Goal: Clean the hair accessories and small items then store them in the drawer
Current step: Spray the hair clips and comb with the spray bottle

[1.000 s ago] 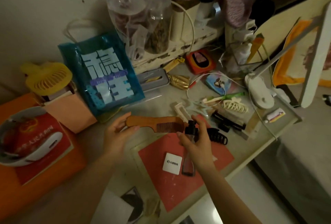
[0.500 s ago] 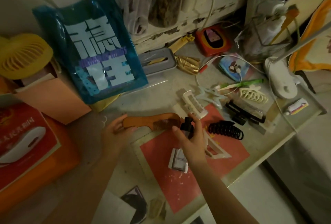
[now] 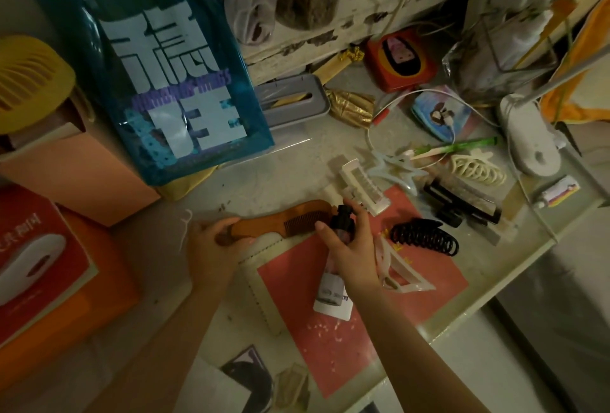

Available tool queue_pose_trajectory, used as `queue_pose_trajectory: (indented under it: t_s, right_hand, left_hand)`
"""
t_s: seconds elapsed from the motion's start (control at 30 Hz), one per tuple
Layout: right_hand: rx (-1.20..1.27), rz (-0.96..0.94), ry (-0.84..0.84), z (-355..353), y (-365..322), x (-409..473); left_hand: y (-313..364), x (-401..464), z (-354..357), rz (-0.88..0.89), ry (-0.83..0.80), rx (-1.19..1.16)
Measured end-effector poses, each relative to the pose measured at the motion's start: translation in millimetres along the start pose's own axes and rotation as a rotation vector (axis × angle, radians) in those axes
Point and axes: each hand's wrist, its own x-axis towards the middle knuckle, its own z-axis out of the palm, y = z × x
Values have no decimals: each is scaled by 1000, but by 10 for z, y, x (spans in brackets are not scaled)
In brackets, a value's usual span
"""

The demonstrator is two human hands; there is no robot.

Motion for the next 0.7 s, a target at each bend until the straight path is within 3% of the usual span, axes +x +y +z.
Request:
queue_pose_trajectory:
  t_s: [0.2, 0.43, 0.57, 0.7]
  right_hand:
    - [-12, -19, 9, -30, -44, -74]
    - [-53, -166, 8, -47, -318, -317]
    - [-41, -216, -46, -31, -509, -474]
    - [-34, -209, -154, 6, -646, -638]
  left_hand:
    - [10, 13, 36, -4, -20, 6]
    - [212, -242, -36, 21, -5, -110]
    - [482, -482, -148, -28, -100, -263]
    - [639, -824, -355, 52, -174, -312]
